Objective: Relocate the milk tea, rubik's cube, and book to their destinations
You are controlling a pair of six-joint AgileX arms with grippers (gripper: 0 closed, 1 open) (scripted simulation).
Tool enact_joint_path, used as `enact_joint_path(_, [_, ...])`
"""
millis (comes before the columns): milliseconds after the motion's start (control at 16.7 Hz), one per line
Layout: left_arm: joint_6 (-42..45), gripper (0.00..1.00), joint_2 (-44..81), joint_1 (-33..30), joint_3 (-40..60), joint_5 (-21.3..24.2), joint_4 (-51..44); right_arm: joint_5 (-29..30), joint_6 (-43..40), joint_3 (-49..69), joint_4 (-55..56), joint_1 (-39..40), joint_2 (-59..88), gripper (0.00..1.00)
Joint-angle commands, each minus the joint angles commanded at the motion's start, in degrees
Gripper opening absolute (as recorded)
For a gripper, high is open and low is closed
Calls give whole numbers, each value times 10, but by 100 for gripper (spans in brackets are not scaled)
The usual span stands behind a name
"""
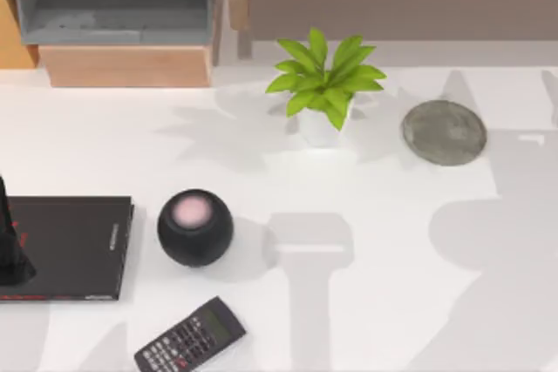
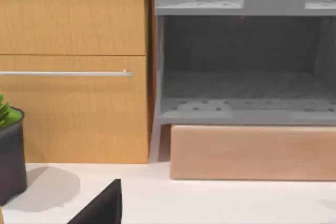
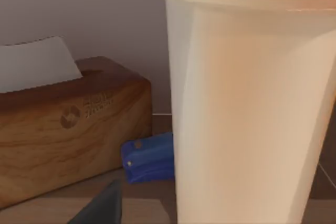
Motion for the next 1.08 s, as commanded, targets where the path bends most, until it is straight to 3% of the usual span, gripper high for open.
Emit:
enact_joint_path(720, [0, 100, 0, 0, 0, 0, 0, 41, -1, 197, -63, 39, 133, 100])
enact_joint_path(1080, [0, 100, 0, 0, 0, 0, 0, 38, -1, 218, -70, 34, 146, 100])
